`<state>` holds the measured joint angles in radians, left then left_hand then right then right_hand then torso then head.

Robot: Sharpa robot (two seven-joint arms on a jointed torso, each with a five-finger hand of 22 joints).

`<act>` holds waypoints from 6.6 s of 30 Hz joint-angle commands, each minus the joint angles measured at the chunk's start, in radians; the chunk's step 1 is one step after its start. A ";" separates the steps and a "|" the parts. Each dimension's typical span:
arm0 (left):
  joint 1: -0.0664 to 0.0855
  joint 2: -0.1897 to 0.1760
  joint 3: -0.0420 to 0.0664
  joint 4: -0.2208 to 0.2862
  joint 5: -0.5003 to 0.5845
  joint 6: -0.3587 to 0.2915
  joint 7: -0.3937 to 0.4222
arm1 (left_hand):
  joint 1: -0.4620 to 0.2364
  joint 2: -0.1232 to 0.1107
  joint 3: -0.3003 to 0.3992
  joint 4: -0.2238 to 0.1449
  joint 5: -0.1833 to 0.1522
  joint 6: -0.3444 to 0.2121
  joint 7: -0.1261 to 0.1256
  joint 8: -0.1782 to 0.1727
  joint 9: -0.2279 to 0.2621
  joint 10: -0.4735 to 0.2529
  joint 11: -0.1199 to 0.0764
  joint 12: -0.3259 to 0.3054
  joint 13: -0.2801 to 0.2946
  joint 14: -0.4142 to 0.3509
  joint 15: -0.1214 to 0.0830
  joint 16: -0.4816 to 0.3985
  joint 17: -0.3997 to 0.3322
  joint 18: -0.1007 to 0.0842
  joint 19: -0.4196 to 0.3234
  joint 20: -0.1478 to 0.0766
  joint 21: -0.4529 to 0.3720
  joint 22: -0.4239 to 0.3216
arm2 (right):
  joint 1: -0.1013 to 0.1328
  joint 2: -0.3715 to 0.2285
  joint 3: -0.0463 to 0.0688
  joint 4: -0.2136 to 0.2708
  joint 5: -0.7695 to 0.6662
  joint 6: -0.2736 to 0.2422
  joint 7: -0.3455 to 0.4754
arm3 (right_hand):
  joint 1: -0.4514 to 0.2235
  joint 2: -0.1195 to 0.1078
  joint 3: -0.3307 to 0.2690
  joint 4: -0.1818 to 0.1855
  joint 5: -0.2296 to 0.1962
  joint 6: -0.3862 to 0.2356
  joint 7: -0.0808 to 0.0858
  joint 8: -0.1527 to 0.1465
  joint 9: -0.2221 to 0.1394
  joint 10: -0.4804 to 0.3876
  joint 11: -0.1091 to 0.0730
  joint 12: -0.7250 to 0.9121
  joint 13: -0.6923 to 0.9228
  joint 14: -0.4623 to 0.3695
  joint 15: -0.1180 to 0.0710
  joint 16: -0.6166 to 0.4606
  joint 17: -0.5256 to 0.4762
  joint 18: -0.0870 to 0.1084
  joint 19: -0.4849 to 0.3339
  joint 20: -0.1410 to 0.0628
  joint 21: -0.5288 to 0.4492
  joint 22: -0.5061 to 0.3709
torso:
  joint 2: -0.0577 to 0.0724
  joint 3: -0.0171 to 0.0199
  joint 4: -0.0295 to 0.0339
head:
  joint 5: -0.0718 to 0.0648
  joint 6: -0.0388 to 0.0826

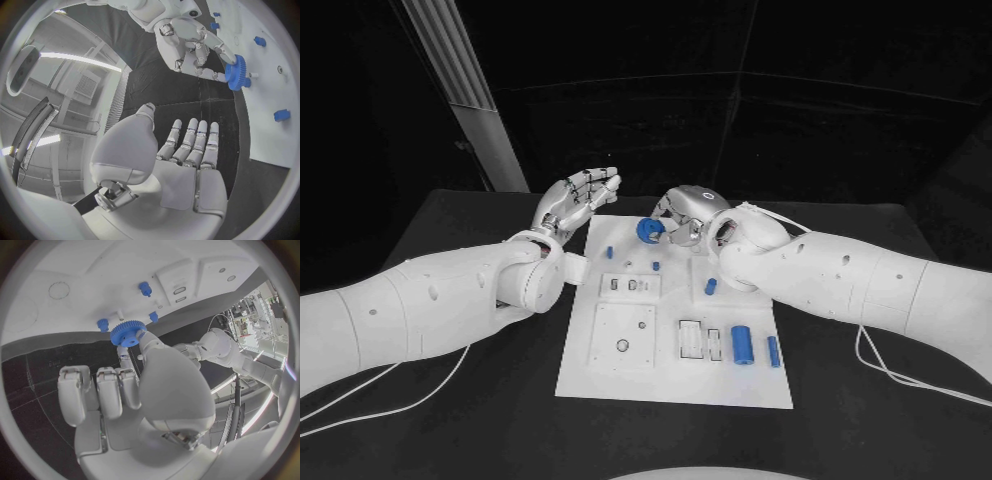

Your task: Assemble the parts on the task board

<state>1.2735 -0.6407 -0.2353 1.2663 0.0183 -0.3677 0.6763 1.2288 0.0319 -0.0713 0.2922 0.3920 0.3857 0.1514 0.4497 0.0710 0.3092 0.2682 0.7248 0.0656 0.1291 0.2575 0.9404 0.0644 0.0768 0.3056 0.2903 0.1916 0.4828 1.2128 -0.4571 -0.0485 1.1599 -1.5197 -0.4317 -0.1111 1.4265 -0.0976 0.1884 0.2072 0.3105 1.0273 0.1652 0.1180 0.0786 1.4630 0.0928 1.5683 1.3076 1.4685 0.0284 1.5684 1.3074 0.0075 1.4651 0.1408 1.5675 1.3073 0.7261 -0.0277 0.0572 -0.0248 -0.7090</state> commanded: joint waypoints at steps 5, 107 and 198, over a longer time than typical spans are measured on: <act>0.001 -0.001 0.001 0.003 -0.004 0.009 0.279 | 0.004 0.009 -0.003 0.000 0.007 -0.008 0.145 0.006 -0.001 -0.006 -0.002 0.007 0.000 0.002 0.006 0.006 0.001 0.002 -0.007 0.001 0.002 0.001 | -0.012 0.013 0.001 -0.017 -0.078 0.076 -0.019 | -0.004 0.000 -0.001 -0.006 -0.003 0.012 -0.007 0.003 -0.002 0.108 0.001 0.003 0.263 0.102 -0.002 0.002 0.263 -0.007 0.106 -0.005 0.003 0.263 | 0.000 0.0002 -0.0011 | -0.002 -0.003; -0.015 0.006 0.001 -0.022 -0.004 0.023 0.273 | 0.006 0.013 -0.007 0.000 0.009 -0.012 0.145 0.011 -0.001 -0.009 -0.002 0.008 0.000 0.002 0.007 0.006 0.000 0.002 -0.010 0.001 0.002 0.000 | -0.014 -0.422 -0.002 0.166 0.392 -0.067 0.231 | -0.021 0.013 -0.100 0.021 -0.252 -0.127 -0.061 -0.038 -0.001 0.108 -0.048 0.003 0.263 0.102 -0.042 0.002 0.263 -0.007 0.106 -0.038 0.003 0.263 | -0.011 0.0032 -0.0128 | -0.093 0.013; -0.017 0.001 0.001 -0.020 -0.004 0.023 0.269 | 0.006 0.016 -0.009 0.001 0.010 -0.015 0.145 0.014 -0.002 -0.011 -0.002 0.010 0.000 0.001 0.007 0.006 0.000 0.002 -0.012 0.001 0.003 0.001 | -0.049 -0.337 0.001 0.157 0.275 -0.154 0.121 | 0.079 0.098 -0.063 -0.027 -0.226 0.078 -0.085 0.017 0.017 0.108 -0.073 0.003 0.263 0.102 -0.066 0.002 0.263 -0.007 0.106 -0.066 0.003 0.263 | -0.011 0.0010 -0.0110 | -0.049 -0.003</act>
<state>1.2549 -0.6413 -0.2353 1.2470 0.0182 -0.3551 0.6764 1.2366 0.0398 -0.0767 0.2922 0.3954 0.3786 0.1513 0.4581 0.0709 0.3057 0.2646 0.7286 0.0656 0.1291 0.2575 0.9404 0.0644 0.0768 0.2990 0.2899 0.1916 0.4828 1.1578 -0.7996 -0.0488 1.3037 -1.2590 -0.5385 -0.0068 1.5054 -0.0070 0.1270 0.1860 0.0808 1.0786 0.0900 0.1317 0.0864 1.4649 0.0159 1.5683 1.3077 1.4685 -0.0360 1.5684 1.3074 0.0075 1.4634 0.0783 1.5676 1.3074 0.7138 -0.0268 0.0458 -0.0780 -0.7118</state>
